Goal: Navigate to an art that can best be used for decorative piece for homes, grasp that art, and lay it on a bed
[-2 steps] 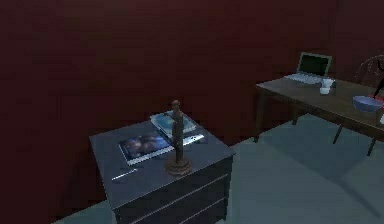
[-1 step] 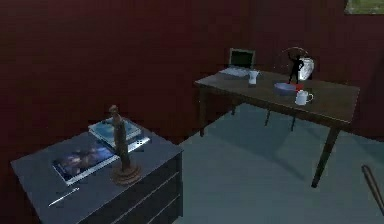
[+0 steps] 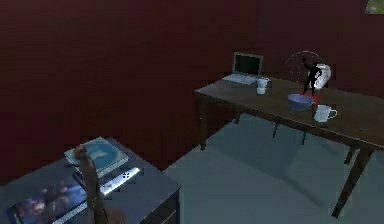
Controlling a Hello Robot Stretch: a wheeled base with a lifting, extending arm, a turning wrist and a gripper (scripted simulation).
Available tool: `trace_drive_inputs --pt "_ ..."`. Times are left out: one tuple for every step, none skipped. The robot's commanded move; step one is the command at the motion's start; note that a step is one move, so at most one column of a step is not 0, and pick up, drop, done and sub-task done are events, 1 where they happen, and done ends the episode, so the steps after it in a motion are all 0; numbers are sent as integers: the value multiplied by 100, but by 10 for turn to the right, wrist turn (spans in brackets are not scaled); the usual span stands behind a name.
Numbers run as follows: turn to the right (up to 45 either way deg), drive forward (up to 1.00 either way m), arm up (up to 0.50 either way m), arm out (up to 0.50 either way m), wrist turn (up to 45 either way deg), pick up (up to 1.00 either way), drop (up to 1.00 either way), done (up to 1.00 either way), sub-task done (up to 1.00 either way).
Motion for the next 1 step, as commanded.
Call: trace_drive_inputs --pt "-450 0 0 0 0 0 0 0 0"
